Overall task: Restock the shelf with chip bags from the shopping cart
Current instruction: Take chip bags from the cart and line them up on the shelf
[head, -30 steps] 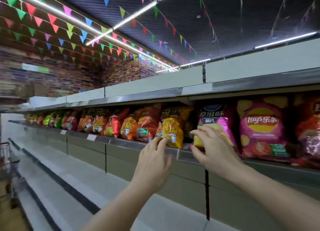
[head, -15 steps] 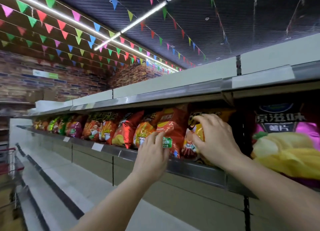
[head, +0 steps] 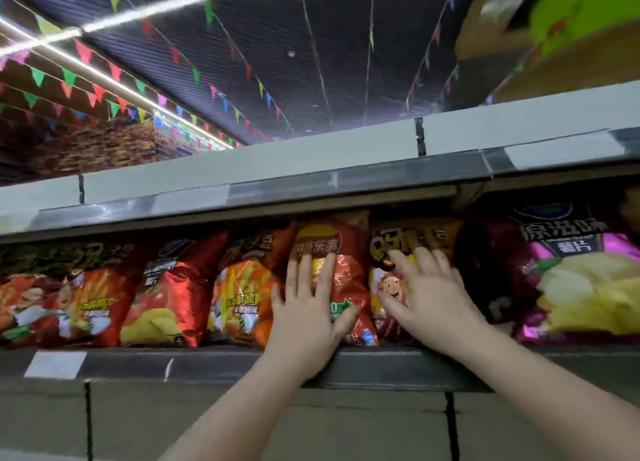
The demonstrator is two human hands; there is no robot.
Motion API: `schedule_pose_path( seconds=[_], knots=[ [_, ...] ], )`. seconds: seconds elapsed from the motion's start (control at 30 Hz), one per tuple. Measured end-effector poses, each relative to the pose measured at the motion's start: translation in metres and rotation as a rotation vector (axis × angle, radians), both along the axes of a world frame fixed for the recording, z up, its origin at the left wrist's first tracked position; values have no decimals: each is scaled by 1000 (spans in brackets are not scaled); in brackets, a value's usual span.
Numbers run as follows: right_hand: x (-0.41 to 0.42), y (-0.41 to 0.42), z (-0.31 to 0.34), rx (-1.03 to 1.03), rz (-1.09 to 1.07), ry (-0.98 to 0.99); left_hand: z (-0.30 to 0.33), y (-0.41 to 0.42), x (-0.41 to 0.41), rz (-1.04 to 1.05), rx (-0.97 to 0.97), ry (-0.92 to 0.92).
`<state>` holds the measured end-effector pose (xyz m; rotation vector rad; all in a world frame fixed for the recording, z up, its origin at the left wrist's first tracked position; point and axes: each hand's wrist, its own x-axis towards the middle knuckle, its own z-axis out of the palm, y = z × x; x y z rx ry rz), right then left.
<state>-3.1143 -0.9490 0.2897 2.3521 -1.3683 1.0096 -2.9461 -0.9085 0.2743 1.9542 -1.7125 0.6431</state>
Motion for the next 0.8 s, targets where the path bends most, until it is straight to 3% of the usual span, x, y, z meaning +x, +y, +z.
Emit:
schedule_pose_path(
  seconds=[0.13,0.37,0.57,0.63,0.7,0.8],
  knots=[
    [0,2,-3,21,-19,9,-4,0,1,-4,2,-44],
    [3,0,-3,10,-99,60,0,-3,-4,-93,-7,55],
    [-2,5,-3,105,-28,-22,2,5,-2,-128,-42,52],
    [-3,10,4,120,33,-155,8,13,4,-149,-97,44],
    [-4,14,12,98,58,-424,18,21,14,-170,-198,103],
    [-8,10,28,227,24,-822,42,23,38,-124,-361,406]
  ],
)
